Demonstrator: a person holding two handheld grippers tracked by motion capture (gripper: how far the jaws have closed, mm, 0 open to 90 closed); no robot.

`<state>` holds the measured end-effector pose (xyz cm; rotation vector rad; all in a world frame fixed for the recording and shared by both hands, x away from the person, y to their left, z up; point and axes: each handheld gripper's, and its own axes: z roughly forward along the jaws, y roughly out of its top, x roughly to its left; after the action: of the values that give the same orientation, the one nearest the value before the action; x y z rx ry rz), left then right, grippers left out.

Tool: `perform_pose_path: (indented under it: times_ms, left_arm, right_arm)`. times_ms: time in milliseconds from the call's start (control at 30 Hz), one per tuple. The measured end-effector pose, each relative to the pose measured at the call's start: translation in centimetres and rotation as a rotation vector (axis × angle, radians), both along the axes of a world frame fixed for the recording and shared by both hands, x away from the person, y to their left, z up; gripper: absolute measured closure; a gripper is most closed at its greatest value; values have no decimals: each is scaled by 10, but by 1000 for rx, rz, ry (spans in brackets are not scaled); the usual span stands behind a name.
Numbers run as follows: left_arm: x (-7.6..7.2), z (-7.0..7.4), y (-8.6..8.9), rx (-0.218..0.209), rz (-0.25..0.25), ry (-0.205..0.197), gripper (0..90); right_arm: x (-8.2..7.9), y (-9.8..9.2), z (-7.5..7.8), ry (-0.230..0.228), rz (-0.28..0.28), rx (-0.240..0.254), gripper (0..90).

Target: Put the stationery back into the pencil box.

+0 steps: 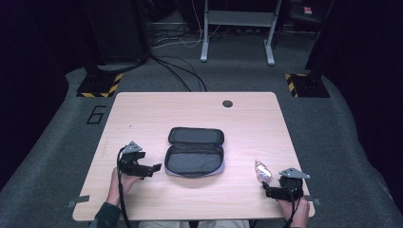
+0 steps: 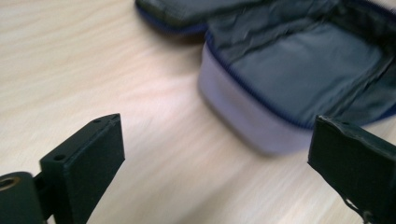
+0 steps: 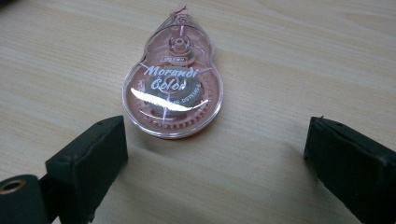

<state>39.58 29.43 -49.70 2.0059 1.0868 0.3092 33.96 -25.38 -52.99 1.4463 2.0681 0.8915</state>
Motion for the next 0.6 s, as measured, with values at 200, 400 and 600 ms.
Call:
perform_pose_path:
  times_ms: [200, 400, 600]
  left_arm:
    - [-15, -19, 17, 87, 44, 30, 5]
    - [-20, -30, 19, 159, 86, 13, 0]
    - [-19, -31, 16, 216, 82, -8, 0]
  right_arm:
    - [0, 0, 0, 4, 0, -1, 57]
    - [2, -2, 2, 17, 3, 16, 29]
    - [5, 4, 4, 29, -10, 73, 11]
